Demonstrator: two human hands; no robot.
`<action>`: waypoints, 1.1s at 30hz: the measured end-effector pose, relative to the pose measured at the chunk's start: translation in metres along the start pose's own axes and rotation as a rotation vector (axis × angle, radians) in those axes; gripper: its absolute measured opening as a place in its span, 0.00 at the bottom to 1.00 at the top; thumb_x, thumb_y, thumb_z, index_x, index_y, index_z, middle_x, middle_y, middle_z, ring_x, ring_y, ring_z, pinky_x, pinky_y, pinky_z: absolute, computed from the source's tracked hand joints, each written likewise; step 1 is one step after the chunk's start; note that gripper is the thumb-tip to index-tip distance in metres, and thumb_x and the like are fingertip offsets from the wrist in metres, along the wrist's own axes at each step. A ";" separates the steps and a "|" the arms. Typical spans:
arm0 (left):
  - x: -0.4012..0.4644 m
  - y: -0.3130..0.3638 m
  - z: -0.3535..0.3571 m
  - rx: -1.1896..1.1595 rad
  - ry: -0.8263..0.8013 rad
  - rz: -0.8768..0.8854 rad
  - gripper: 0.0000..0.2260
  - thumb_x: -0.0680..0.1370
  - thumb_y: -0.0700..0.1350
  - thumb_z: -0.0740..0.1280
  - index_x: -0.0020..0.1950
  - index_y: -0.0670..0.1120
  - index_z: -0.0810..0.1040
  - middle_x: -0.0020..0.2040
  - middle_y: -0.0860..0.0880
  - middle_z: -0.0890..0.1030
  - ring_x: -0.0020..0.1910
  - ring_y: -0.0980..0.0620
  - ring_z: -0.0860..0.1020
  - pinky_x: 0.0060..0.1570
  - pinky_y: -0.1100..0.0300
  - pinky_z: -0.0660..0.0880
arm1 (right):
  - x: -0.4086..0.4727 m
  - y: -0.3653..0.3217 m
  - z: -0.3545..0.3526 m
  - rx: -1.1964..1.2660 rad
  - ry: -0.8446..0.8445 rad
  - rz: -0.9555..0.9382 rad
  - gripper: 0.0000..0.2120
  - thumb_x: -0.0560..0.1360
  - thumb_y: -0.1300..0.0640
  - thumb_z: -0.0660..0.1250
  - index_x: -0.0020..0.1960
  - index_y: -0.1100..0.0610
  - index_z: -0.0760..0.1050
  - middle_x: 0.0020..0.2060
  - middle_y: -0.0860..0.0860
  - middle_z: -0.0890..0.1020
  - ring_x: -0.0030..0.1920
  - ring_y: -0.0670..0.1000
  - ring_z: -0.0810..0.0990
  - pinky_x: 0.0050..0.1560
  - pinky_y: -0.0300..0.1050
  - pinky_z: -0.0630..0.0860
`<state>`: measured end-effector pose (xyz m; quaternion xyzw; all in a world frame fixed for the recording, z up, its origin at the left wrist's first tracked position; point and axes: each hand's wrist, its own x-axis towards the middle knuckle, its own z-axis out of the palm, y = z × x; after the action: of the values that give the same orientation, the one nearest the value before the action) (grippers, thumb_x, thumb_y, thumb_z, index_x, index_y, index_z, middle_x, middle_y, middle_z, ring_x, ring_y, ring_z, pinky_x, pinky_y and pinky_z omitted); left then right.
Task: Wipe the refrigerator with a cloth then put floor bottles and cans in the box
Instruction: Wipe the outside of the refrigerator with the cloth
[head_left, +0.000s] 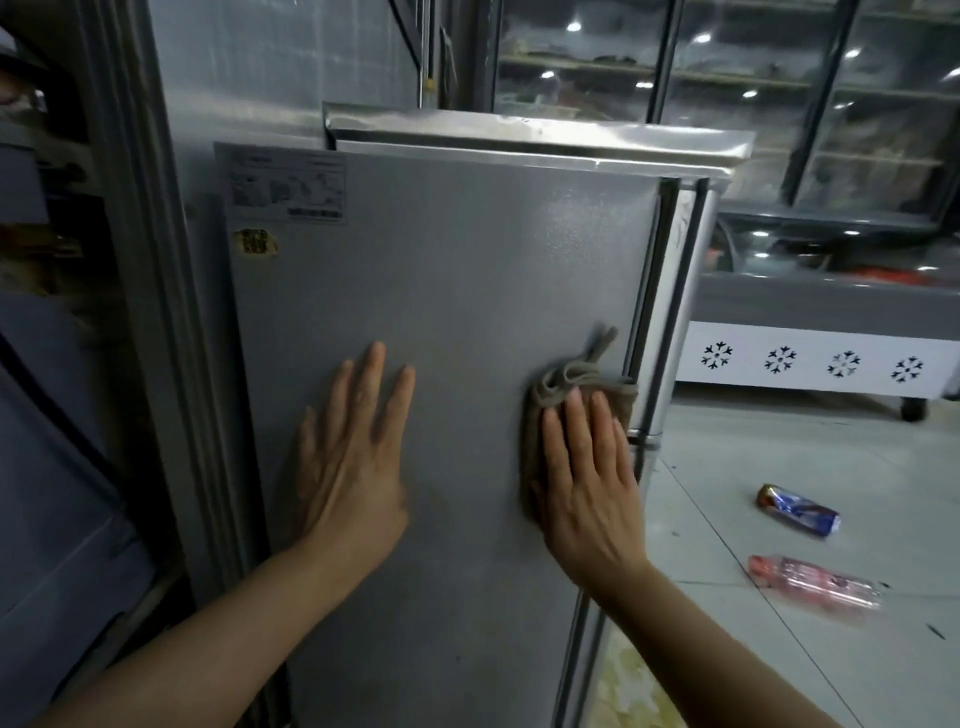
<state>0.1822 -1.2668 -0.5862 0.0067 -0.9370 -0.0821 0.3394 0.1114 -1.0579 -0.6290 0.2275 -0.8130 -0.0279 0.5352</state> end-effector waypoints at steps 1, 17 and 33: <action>-0.002 0.004 0.002 0.010 -0.005 0.008 0.44 0.68 0.38 0.68 0.77 0.51 0.45 0.77 0.51 0.36 0.76 0.46 0.40 0.71 0.40 0.51 | 0.015 0.007 -0.007 -0.002 0.033 0.040 0.36 0.74 0.55 0.64 0.75 0.63 0.51 0.74 0.62 0.52 0.75 0.61 0.49 0.75 0.57 0.46; -0.019 0.010 0.034 0.101 0.012 0.046 0.45 0.62 0.34 0.73 0.75 0.47 0.55 0.78 0.47 0.50 0.76 0.43 0.51 0.66 0.34 0.55 | -0.026 0.014 0.020 0.045 0.060 0.157 0.31 0.77 0.52 0.56 0.74 0.65 0.49 0.73 0.64 0.54 0.76 0.60 0.44 0.75 0.55 0.45; -0.041 -0.028 0.034 0.123 -0.083 -0.020 0.46 0.63 0.35 0.73 0.76 0.46 0.55 0.78 0.46 0.44 0.75 0.42 0.49 0.68 0.33 0.50 | 0.015 -0.001 0.018 0.149 0.132 0.232 0.33 0.74 0.49 0.57 0.75 0.58 0.53 0.74 0.59 0.53 0.75 0.60 0.46 0.74 0.56 0.42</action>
<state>0.1908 -1.2867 -0.6425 0.0335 -0.9534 -0.0280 0.2984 0.0907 -1.0683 -0.6242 0.1727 -0.7966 0.1096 0.5689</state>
